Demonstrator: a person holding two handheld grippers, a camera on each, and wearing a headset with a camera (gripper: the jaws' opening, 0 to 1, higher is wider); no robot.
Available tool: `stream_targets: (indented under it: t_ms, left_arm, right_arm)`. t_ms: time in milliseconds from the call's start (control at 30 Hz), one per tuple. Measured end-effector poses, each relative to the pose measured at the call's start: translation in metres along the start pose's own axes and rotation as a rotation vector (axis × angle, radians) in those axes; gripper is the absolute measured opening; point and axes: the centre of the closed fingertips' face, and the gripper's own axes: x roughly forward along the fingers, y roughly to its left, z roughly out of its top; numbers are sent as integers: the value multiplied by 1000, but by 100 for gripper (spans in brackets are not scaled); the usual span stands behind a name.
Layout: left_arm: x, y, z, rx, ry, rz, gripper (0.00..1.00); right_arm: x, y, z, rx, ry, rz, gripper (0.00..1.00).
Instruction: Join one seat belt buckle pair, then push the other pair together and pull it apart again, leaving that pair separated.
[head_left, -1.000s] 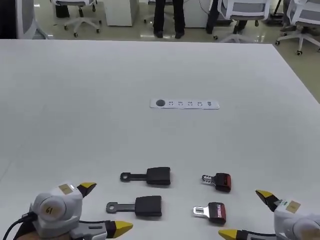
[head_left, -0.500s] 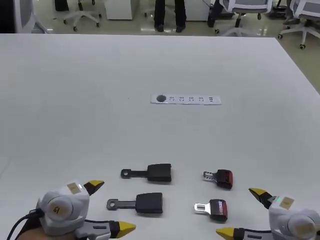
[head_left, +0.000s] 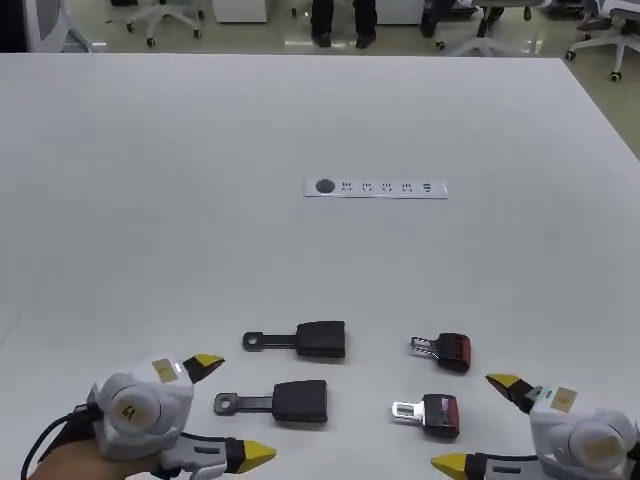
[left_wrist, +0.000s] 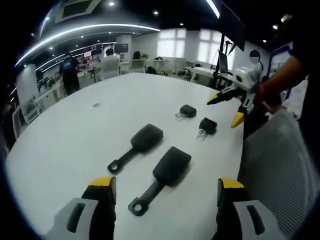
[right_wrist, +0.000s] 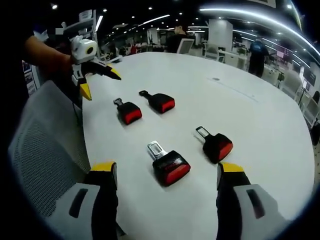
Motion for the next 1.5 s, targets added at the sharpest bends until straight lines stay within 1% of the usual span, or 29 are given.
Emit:
stream_targets:
  t_ms: [33,167,267,367,467,500,567,767,833,867,933,967,1100,1167,1233,1400,1500]
  left_arm:
    - [1,-1,-1,8,6,-6,85]
    - [7,-4,3,41,24,-25,84]
    - [12,-5,3,69,40,-42,83]
    - [15,-5,3,87,47,-55,82]
    - [19,-4,6,93,57,-67,80]
    - [20,-4,7,96,56,-70,80]
    - [23,-1,6,106,63,-78,80]
    - [34,-7,9,129,79,-105,77]
    - [37,-8,6,131,86,-114,77]
    - [38,-8,8,134,88,-120,77]
    - [43,-8,4,143,101,-131,76]
    - [45,-8,2,149,107,-135,76]
    - [52,-10,2,148,114,-152,75]
    - [56,-9,1,143,117,-160,74]
    - [59,-9,0,161,125,-170,73]
    - [66,-9,-2,186,144,-190,71]
    - [69,-11,-2,199,155,-203,69]
  right_arm:
    - [1,1,0,-2,3,6,81]
    - [5,4,0,-15,13,31,80]
    - [8,4,-1,-28,25,49,77]
    - [10,4,-1,-44,35,67,77]
    - [15,0,-2,-51,41,81,77]
    - [16,1,-2,-53,41,85,77]
    - [18,0,-3,-55,46,99,76]
    - [23,3,-3,-60,61,135,74]
    - [27,2,-5,-75,71,144,74]
    - [28,2,-5,-75,72,148,73]
    - [29,2,-4,-71,71,160,72]
    - [31,0,-6,-76,76,162,72]
    - [32,-1,-7,-67,90,178,69]
    - [34,-2,-8,-74,89,183,69]
    - [36,-2,-9,-74,95,196,68]
    - [38,-2,-14,-90,116,213,64]
    - [40,-1,-15,-90,120,229,63]
